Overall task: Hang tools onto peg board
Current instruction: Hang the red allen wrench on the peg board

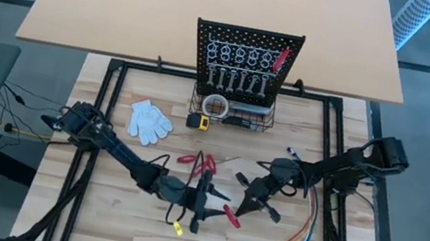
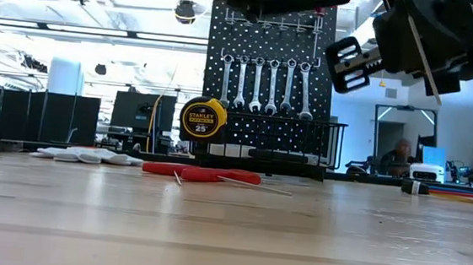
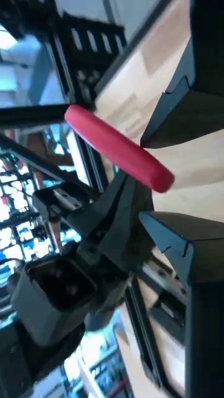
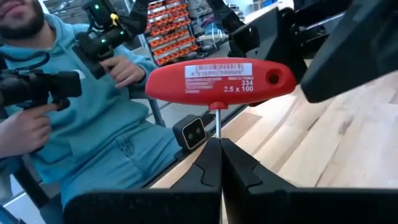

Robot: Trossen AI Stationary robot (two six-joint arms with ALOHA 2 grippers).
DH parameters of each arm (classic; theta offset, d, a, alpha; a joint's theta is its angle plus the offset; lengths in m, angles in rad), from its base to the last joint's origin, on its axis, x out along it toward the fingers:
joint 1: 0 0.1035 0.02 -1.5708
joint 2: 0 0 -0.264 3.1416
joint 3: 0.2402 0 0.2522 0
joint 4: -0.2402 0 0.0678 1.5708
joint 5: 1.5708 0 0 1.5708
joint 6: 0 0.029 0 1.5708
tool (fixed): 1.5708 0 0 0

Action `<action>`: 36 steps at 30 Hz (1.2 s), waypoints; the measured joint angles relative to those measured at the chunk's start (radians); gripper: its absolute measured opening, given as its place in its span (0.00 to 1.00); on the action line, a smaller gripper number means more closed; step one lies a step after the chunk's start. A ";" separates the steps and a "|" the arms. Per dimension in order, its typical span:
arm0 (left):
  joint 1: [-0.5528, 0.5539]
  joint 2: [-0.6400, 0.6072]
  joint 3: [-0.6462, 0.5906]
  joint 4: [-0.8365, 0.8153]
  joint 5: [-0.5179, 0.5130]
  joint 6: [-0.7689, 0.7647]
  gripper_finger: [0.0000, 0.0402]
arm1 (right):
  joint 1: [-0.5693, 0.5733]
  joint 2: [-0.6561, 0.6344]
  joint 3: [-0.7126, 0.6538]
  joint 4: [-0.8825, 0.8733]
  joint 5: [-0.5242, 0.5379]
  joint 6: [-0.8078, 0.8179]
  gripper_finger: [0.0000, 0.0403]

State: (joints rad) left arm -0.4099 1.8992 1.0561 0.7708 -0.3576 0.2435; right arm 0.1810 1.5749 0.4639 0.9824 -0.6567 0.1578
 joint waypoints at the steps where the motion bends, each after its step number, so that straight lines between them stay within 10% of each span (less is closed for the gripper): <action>1: 0.001 0.000 0.003 -0.001 0.016 -0.010 0.43 | 0.000 0.000 0.003 0.001 0.000 0.000 0.00; 21: 0.000 -0.001 0.023 -0.039 0.097 -0.067 0.11 | -0.001 -0.001 0.004 -0.008 0.049 0.004 0.02; 31: 0.000 -0.128 0.022 -0.437 -0.072 -0.381 0.11 | -0.049 -0.078 0.005 -0.260 0.279 0.003 0.20; 36: 0.012 -0.157 0.023 -0.564 -0.074 -0.523 0.11 | 0.015 -0.239 0.006 -0.476 0.574 -0.153 0.19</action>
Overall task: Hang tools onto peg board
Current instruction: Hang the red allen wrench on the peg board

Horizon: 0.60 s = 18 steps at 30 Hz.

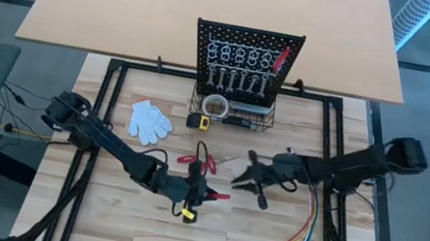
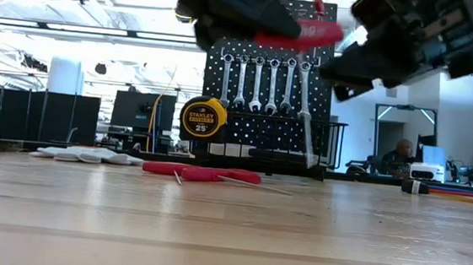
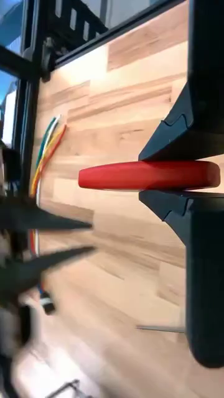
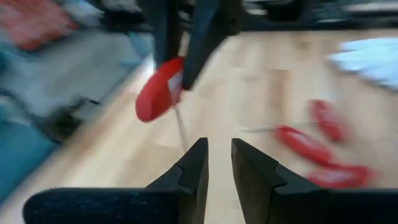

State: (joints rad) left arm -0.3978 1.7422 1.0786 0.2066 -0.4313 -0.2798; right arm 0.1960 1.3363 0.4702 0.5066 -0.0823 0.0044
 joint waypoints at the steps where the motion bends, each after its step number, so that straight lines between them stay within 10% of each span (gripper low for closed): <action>1: 0.004 -0.002 0.000 -0.010 0.000 -0.018 0.11 | 0.033 -0.031 0.000 -0.038 0.070 -0.037 0.19; 5: 0.032 -0.001 0.000 -0.047 0.016 -0.071 0.11 | 0.192 -0.114 0.000 -0.104 0.297 -0.260 0.18; 10: 0.062 -0.002 0.000 -0.036 0.040 -0.085 0.11 | 0.338 -0.116 0.002 -0.106 0.302 -0.462 0.18; 18: 0.070 -0.002 0.000 -0.037 0.060 -0.099 0.11 | 0.349 -0.008 0.142 -0.240 0.532 -0.531 0.31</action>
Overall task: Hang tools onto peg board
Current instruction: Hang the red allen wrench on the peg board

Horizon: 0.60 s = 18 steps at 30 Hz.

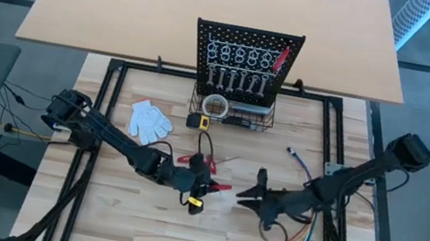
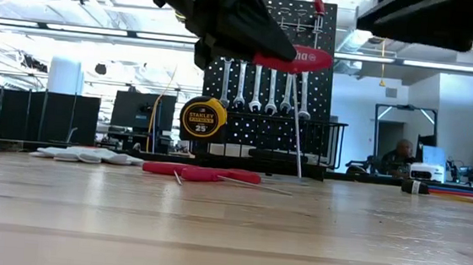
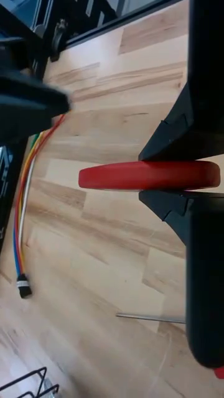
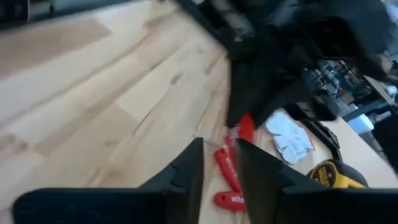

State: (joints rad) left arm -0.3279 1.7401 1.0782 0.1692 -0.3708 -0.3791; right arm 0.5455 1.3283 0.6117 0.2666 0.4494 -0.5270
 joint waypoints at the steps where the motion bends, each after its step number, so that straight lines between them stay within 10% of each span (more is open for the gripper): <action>1: 0.000 0.000 0.000 0.000 0.000 -0.001 0.11 | -0.004 0.024 0.026 -0.021 0.002 -0.025 0.34; 9: 0.000 0.000 0.000 -0.002 0.000 -0.026 0.14 | 0.005 0.252 0.182 -0.050 0.313 -0.405 0.60; 18: 0.000 0.000 0.000 -0.012 0.000 -0.026 0.13 | 0.026 0.409 0.255 -0.048 0.542 -0.551 0.52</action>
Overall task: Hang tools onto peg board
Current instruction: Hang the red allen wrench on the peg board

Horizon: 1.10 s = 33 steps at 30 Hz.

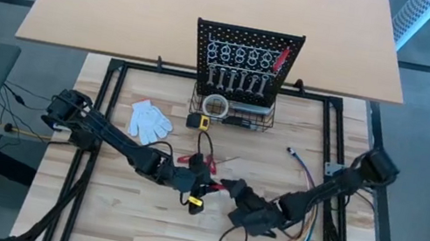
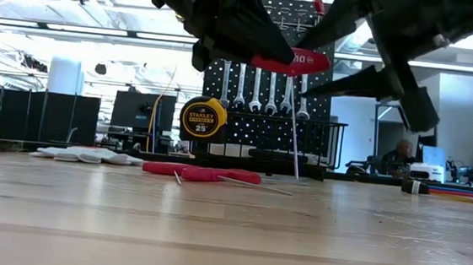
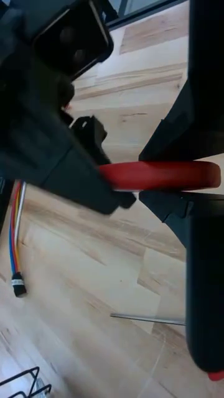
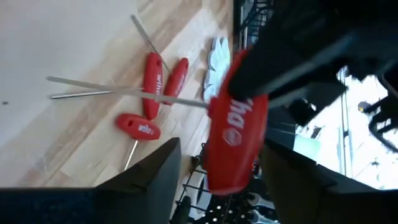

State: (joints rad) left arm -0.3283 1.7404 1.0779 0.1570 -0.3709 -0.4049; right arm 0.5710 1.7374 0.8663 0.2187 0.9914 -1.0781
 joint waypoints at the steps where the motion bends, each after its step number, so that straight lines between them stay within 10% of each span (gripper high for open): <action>1: 0.000 0.000 0.000 -0.003 0.000 0.000 0.13 | 0.002 0.008 0.007 0.003 0.004 -0.002 0.49; 13: -0.002 0.001 -0.001 -0.010 -0.013 0.006 0.14 | 0.016 0.007 0.016 0.010 0.017 0.061 0.22; 26: -0.011 0.001 -0.001 -0.008 -0.025 0.041 0.36 | 0.045 0.007 0.015 -0.010 0.051 0.217 0.13; 33: -0.011 0.000 -0.001 -0.077 -0.026 0.033 0.29 | 0.044 0.007 0.015 -0.014 0.051 0.251 0.02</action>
State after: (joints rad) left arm -0.3389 1.7405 1.0771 0.0801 -0.3973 -0.3723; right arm 0.6151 1.7447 0.8814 0.2050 1.0424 -0.8270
